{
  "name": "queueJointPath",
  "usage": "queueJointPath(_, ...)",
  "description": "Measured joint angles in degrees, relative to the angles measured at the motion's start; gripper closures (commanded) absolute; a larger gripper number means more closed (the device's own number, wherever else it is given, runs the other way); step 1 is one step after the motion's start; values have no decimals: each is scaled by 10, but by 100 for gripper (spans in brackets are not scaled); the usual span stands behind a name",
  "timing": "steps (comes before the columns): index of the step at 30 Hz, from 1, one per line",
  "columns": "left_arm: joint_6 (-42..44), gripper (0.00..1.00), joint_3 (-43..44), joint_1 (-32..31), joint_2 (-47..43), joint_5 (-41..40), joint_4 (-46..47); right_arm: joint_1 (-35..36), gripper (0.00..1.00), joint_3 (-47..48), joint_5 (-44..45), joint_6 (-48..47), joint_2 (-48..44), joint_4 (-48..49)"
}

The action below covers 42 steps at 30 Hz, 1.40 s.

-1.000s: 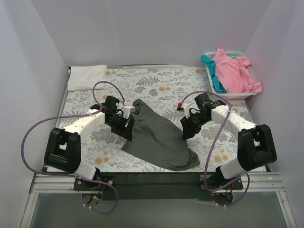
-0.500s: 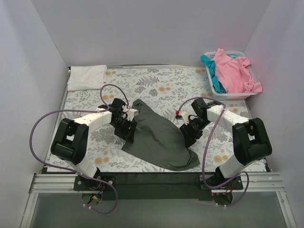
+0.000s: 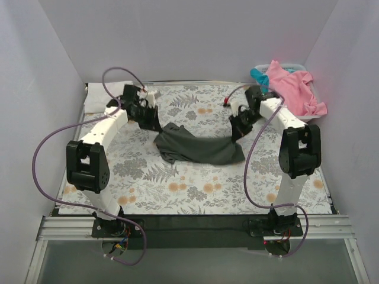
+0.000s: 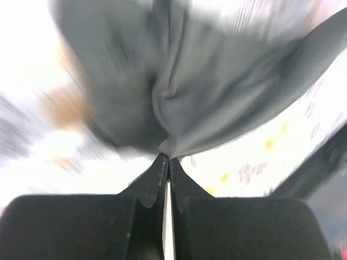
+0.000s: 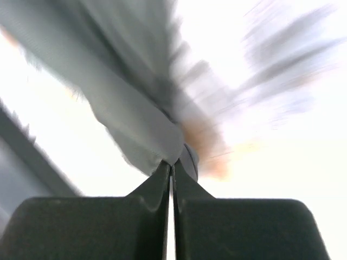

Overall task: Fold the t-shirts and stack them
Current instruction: Flatten the tshirt out

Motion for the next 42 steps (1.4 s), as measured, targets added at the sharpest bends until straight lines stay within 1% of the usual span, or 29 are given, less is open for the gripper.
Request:
queueJointPath(3, -8, 100, 170, 45, 49, 26, 8, -46, 99, 201, -8, 4, 46, 11)
queueJointPath(6, -26, 100, 340, 80, 102, 58, 25, -76, 99, 403, -29, 10, 87, 23)
queueJointPath(9, -45, 100, 455, 96, 123, 78, 35, -85, 99, 540, -51, 23, 99, 36)
queueJointPath(10, -49, 100, 483, 100, 124, 80, 45, -85, 99, 563, -57, 26, 91, 47)
queueJointPath(11, -52, 100, 502, 102, 119, 82, 57, -85, 99, 565, -62, 29, 74, 63)
queueJointPath(13, -52, 100, 505, 104, 90, 82, 75, -81, 99, 508, -71, 34, 11, 95)
queueJointPath(14, -50, 100, 491, 105, 71, 82, 84, -80, 99, 468, -73, 31, -22, 107)
queueJointPath(15, -44, 100, 458, 106, 38, 83, 94, -77, 99, 421, -75, 24, -59, 117)
queueJointPath(19, -3, 100, 276, 107, -118, 102, 82, -69, 99, 271, -61, -19, -152, 128)
queueJointPath(22, 52, 100, 121, 92, -223, 120, 42, -66, 99, 167, -32, -71, -171, 124)
queueJointPath(24, 87, 100, 20, 55, -275, 113, 0, -64, 99, 104, -8, -100, -171, 121)
queueJointPath(27, 115, 100, -83, -45, -301, 98, -45, -64, 99, 17, 39, -150, -164, 106)
queueJointPath(28, 120, 88, -110, -84, -301, 94, -54, -64, 99, -9, 56, -168, -160, 101)
queueJointPath(29, 125, 65, -128, -113, -298, 91, -63, -64, 96, -24, 67, -180, -156, 96)
queueJointPath(30, 130, 48, -138, -137, -292, 92, -73, -64, 86, -36, 81, -192, -148, 91)
queueJointPath(31, 133, 35, -141, -157, -284, 90, -85, -64, 67, -41, 103, -202, -138, 87)
queueJointPath(33, 128, 26, -140, -184, -268, 88, -96, -69, 40, -40, 140, -213, -110, 90)
queueJointPath(34, 120, 25, -137, -189, -263, 83, -98, -71, 32, -36, 153, -216, -97, 89)
queueJointPath(36, 107, 26, -118, -189, -249, 64, -93, -75, 30, -28, 169, -216, -83, 90)
queueJointPath(38, 98, 32, -92, -171, -232, 57, -78, -78, 32, -19, 173, -212, -83, 87)
queueJointPath(39, 94, 35, -74, -151, -214, 55, -73, -79, 34, -10, 172, -205, -84, 83)
queueJointPath(40, 88, 42, -52, -128, -193, 56, -65, -78, 39, 0, 167, -200, -85, 79)
queueJointPath(41, 80, 42, -28, -100, -165, 55, -52, -77, 42, 8, 157, -188, -88, 73)
queueJointPath(42, 72, 42, -5, -75, -135, 50, -36, -76, 43, 9, 153, -186, -89, 72)
